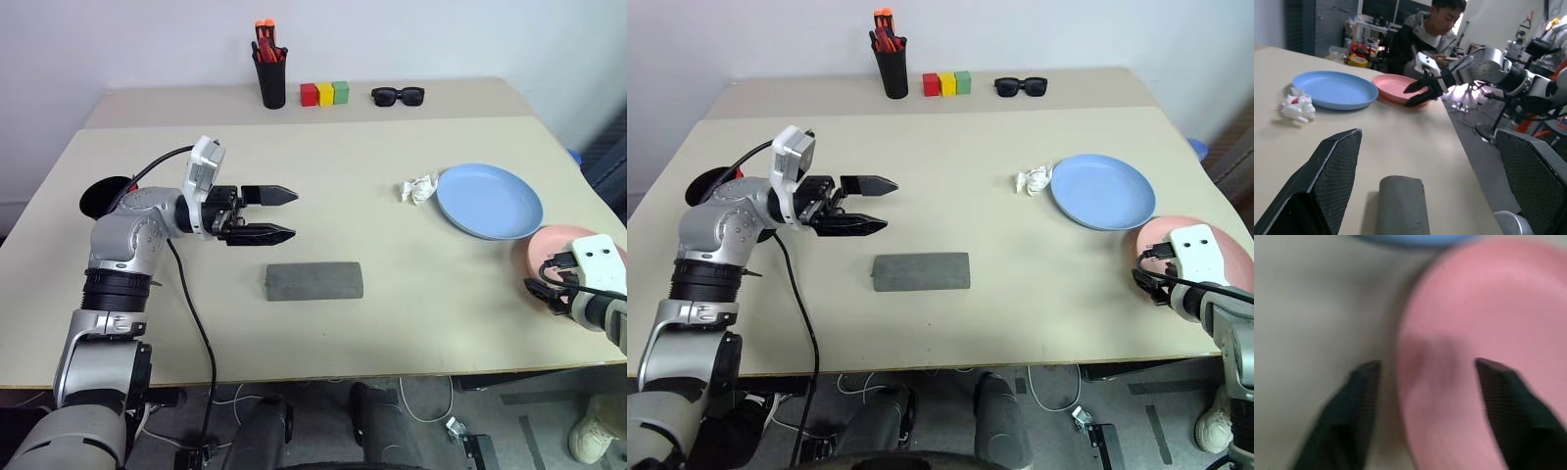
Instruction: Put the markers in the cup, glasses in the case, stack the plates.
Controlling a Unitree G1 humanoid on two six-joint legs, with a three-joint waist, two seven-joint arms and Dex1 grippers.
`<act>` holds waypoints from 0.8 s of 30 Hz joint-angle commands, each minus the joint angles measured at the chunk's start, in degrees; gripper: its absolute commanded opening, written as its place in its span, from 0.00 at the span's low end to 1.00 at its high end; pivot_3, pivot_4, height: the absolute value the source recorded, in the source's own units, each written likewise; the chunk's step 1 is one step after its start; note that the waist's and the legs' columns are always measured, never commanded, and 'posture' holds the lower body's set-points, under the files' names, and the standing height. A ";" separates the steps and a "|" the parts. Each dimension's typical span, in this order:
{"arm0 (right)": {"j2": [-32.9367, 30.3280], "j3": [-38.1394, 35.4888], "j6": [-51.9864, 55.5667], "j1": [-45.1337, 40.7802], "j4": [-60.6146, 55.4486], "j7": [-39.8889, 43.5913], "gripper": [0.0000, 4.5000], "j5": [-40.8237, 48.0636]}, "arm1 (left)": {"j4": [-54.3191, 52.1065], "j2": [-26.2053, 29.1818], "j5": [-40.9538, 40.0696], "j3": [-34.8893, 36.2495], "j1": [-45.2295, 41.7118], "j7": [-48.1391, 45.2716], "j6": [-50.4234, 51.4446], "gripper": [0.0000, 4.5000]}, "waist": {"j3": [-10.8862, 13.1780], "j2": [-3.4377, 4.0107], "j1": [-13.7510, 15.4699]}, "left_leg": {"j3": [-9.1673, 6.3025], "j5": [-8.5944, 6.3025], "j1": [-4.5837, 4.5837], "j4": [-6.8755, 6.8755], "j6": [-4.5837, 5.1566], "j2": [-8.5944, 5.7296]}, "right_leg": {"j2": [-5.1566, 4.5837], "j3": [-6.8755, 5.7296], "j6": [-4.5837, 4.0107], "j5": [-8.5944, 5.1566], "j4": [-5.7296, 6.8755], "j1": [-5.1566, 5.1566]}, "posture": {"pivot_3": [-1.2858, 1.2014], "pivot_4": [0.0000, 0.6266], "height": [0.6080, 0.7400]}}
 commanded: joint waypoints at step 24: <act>3.63 21.34 -27.67 -35.95 27.37 2.87 0.01 -12.04 | -11.68 2.30 -3.70 4.73 7.90 9.90 0.94 1.00 | 0.01 0.06 -1.00 | 0.09 0.00 -0.04 -0.05 -0.01 0.01 | 0.03 0.13 0.00 0.03 0.00 -0.10 | 0.52 0.24 1.00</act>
